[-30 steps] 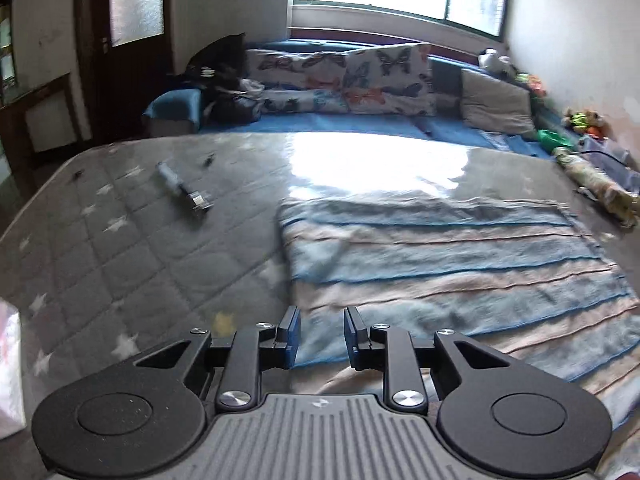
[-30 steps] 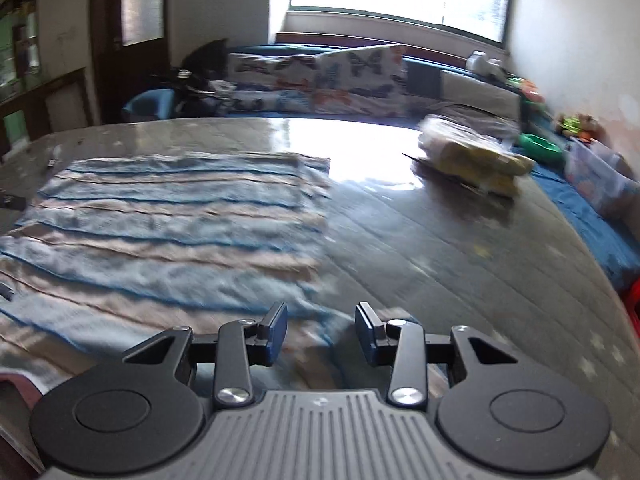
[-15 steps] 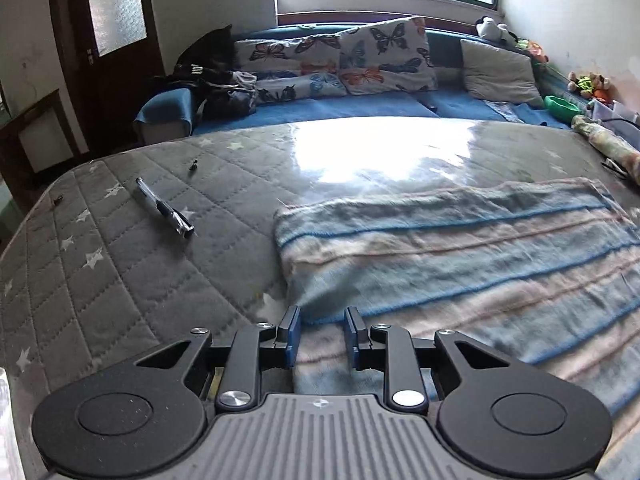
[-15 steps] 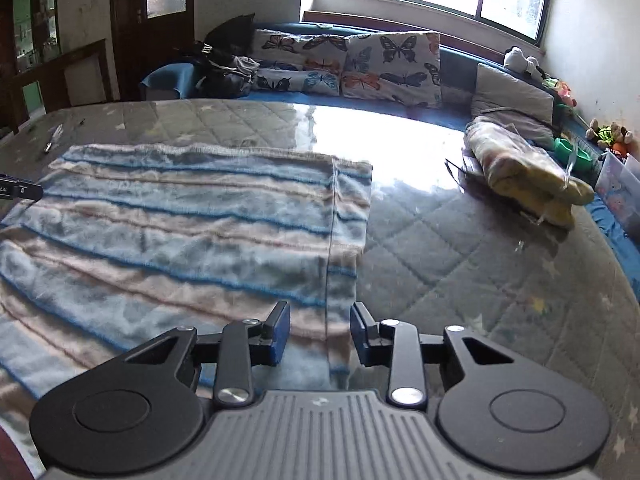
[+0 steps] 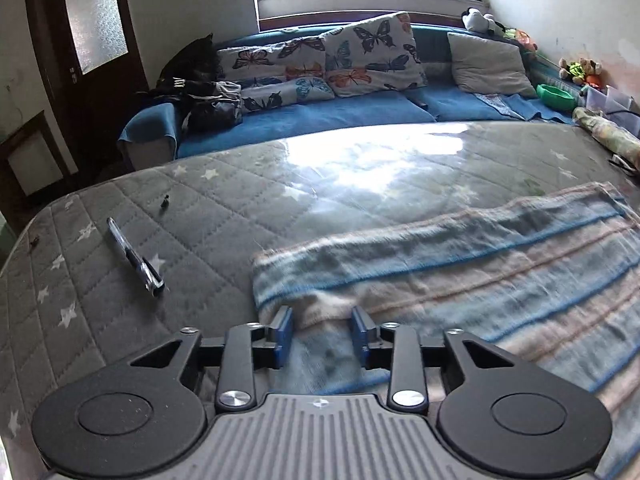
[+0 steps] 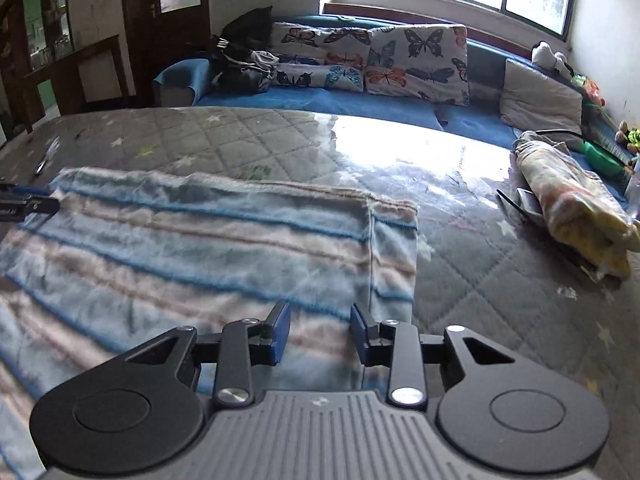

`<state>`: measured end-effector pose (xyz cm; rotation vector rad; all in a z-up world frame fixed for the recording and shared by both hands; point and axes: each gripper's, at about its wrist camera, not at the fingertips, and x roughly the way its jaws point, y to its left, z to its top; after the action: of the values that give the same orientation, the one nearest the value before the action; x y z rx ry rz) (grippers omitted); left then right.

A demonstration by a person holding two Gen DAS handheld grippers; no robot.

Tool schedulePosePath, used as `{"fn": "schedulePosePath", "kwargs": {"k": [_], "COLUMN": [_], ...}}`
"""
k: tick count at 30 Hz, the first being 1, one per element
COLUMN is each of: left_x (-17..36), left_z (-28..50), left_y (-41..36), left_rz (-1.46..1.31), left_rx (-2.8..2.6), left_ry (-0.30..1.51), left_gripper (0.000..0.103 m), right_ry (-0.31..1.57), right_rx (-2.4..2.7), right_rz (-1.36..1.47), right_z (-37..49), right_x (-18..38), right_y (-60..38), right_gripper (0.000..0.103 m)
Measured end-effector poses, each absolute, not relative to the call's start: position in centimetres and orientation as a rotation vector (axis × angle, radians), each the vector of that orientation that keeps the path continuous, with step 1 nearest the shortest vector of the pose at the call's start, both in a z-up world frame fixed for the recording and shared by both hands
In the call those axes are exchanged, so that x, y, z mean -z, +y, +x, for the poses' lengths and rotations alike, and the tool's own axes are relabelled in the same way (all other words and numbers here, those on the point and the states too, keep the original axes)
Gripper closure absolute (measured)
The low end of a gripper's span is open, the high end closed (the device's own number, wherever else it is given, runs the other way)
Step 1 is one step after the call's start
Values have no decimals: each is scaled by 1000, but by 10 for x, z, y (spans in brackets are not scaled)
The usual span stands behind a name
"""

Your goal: Fold clothes

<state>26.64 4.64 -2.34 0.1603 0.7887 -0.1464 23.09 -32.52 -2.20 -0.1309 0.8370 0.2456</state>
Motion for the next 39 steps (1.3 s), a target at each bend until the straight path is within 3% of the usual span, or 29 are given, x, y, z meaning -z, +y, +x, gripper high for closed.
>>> {"fn": "schedulePosePath", "kwargs": {"k": [9,14,32,39], "left_x": [25,21,24,28], "left_z": [284,275,140,125], "left_y": [48,43,-18,-27], "left_rz": [151,162,252,279], "left_rx": [131,129,334,318], "left_ry": [756,756,761,727], "left_gripper": [46,47,46,44], "right_ry": [821,832,883,872], "right_rx": [-226,-240,-536,-582], "right_rz": [-88,-96,-290,-306], "right_z": [282,289,123,52], "right_x": [26,23,17,12], "right_y": [-321,-318,-262,-261], "right_gripper": [68,68,63,62]}}
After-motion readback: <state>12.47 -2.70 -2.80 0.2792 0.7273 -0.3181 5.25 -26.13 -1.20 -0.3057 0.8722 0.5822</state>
